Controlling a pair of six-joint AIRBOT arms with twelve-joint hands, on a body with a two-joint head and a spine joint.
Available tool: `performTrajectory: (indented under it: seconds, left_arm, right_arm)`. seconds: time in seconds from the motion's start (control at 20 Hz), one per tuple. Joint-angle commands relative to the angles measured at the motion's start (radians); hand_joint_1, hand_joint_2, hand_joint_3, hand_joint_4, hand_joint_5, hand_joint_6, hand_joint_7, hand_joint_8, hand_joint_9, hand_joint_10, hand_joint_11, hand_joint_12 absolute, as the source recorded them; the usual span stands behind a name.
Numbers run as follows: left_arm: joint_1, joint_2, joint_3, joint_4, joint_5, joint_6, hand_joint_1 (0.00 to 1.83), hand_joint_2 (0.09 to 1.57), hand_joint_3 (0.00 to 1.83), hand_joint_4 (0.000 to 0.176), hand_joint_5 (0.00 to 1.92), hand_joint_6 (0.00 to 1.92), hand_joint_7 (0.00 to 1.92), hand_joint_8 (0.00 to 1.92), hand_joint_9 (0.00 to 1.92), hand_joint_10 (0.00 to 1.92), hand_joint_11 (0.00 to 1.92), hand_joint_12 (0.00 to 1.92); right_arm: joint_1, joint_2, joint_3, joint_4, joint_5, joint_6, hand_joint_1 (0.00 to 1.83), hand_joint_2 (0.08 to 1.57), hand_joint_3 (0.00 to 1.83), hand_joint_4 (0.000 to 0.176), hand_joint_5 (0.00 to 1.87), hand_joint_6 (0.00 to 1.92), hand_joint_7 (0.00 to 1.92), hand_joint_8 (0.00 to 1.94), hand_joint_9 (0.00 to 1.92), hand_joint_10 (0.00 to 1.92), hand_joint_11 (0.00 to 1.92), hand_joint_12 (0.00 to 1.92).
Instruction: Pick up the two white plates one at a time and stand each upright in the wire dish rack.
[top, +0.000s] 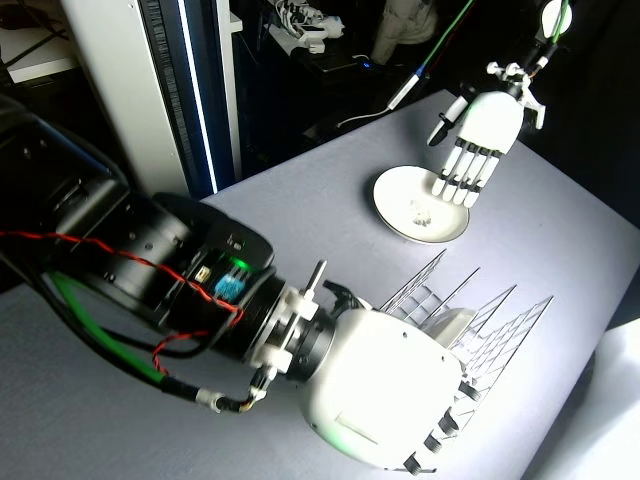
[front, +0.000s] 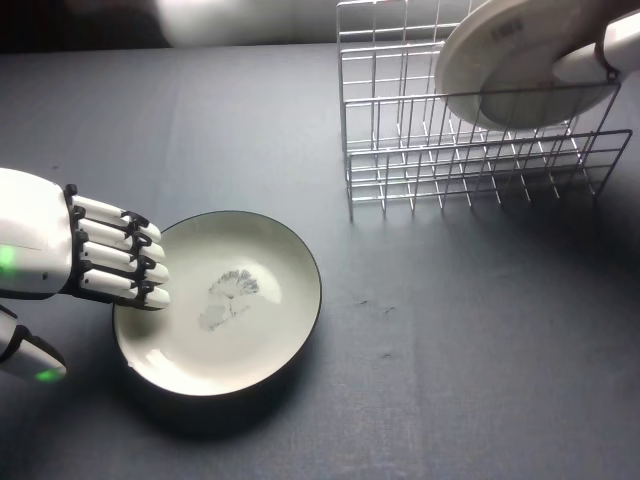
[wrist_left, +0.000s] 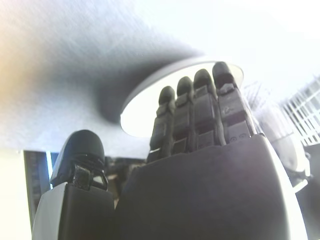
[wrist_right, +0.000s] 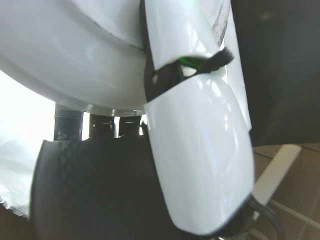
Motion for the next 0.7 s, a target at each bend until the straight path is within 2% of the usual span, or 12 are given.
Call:
performTrajectory:
  seconds: [0.0,0.1,0.15,0.25,0.4,0.65]
  left_arm:
    - [0.002,-0.002,0.005,-0.048,-0.009,0.002,0.00,1.32,0.00,0.000,0.10,0.00,0.09,0.00,0.07,0.00,0.00,0.20]
    - [0.008,-0.004,0.005,-0.048,-0.006,0.007,0.00,1.32,0.00,0.000,0.12,0.01,0.11,0.00,0.07,0.00,0.00,0.18]
    - [0.011,-0.005,0.005,-0.048,-0.006,0.008,0.00,1.31,0.00,0.000,0.13,0.00,0.12,0.00,0.09,0.00,0.00,0.25]
    - [0.012,-0.006,0.005,-0.048,-0.005,0.009,0.00,1.32,0.00,0.000,0.10,0.00,0.09,0.00,0.07,0.00,0.00,0.21]
    - [0.015,-0.005,0.005,-0.048,-0.005,0.009,0.01,1.32,0.00,0.000,0.14,0.01,0.14,0.01,0.12,0.01,0.00,0.34]
    - [0.018,-0.005,0.006,-0.048,-0.004,0.009,0.00,1.33,0.00,0.000,0.13,0.00,0.12,0.00,0.09,0.00,0.00,0.25]
  right_arm:
    - [0.002,-0.004,0.013,0.004,0.041,-0.003,1.50,1.05,0.00,0.000,1.02,0.75,1.09,0.72,1.11,0.80,0.94,1.42]
    - [0.002,-0.012,0.019,0.004,0.040,-0.004,1.50,1.04,0.00,0.000,1.05,0.71,1.13,0.66,1.12,0.75,0.98,1.37]
    - [0.002,-0.016,0.024,0.004,0.040,-0.005,1.50,1.04,0.00,0.000,1.05,0.71,1.13,0.65,1.12,0.76,0.98,1.37]
    - [0.016,-0.019,0.024,0.004,0.040,-0.006,1.50,1.04,0.00,0.000,1.02,0.74,1.11,0.68,1.10,0.79,0.96,1.40]
    - [0.040,-0.018,0.019,0.004,0.041,-0.006,1.50,1.05,0.00,0.000,1.00,0.80,1.07,0.75,1.08,0.84,0.95,1.41]
    - [0.087,0.001,-0.015,0.004,0.026,-0.009,1.50,1.05,0.00,0.000,1.00,0.79,1.10,0.71,1.09,0.80,0.97,1.38]
